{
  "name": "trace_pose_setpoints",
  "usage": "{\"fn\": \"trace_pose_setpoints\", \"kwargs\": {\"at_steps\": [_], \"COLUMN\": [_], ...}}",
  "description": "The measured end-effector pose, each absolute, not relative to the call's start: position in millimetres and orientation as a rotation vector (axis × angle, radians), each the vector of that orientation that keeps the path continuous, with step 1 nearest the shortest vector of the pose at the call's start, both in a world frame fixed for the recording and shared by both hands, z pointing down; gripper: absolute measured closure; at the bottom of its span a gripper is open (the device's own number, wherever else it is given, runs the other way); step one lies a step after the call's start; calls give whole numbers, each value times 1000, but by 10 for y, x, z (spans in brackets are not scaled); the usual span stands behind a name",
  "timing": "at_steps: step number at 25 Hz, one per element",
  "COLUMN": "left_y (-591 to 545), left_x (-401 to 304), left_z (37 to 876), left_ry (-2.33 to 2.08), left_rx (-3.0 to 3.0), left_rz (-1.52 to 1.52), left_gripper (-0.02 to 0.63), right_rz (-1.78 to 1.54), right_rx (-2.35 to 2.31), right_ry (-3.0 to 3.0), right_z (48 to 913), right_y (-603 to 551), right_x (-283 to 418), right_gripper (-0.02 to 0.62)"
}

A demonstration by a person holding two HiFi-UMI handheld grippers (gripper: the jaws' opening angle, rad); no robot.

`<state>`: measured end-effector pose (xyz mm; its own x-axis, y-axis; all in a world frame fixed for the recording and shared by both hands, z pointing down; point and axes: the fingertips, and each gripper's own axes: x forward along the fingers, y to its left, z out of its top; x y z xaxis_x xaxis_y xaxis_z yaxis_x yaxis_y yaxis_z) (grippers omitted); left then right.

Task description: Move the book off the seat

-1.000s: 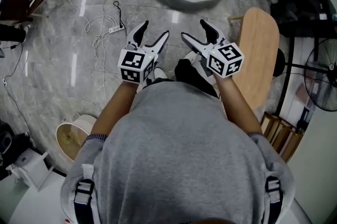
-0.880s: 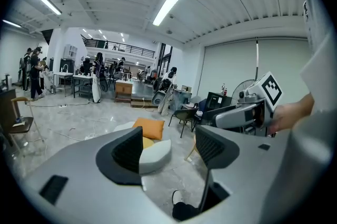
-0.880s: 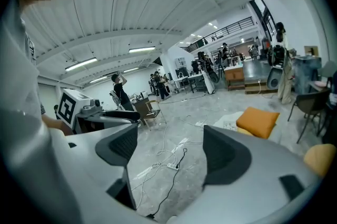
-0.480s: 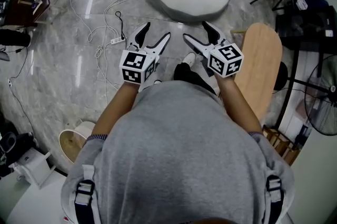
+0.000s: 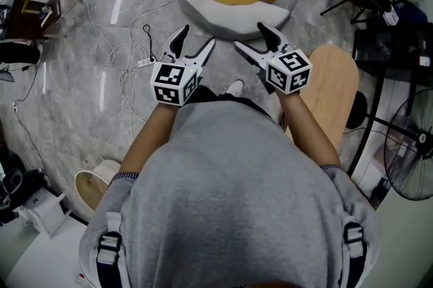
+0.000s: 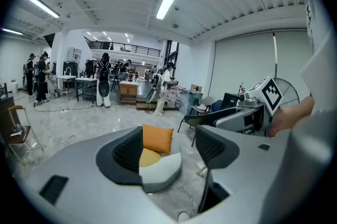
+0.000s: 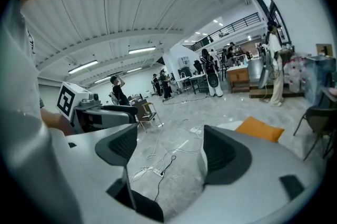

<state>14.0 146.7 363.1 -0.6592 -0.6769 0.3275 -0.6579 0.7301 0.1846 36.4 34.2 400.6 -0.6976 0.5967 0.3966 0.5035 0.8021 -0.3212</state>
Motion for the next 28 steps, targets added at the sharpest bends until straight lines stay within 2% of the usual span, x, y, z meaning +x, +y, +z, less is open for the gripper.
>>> {"fn": "trace_pose_setpoints", "kwargs": {"at_steps": [8,14,28], "left_y": [1186,1110,1204], "left_x": [-453,-1171,-3316], "left_z": [3697,3823,4084], "left_ry": [-2551,-2534,-2396], "left_rx": [1020,1046,1180], "left_rz": [-70,-93,-79], "left_gripper": [279,279,279], "right_rz": [262,253,274], "right_rx": [-824,-803,-652], "right_ry": [-2481,-2470,-2440], "right_z": [4067,4168,4332], "right_y": [70,9,171], "right_x": [-181,-803,-2874], "right_gripper": [183,183,181]}}
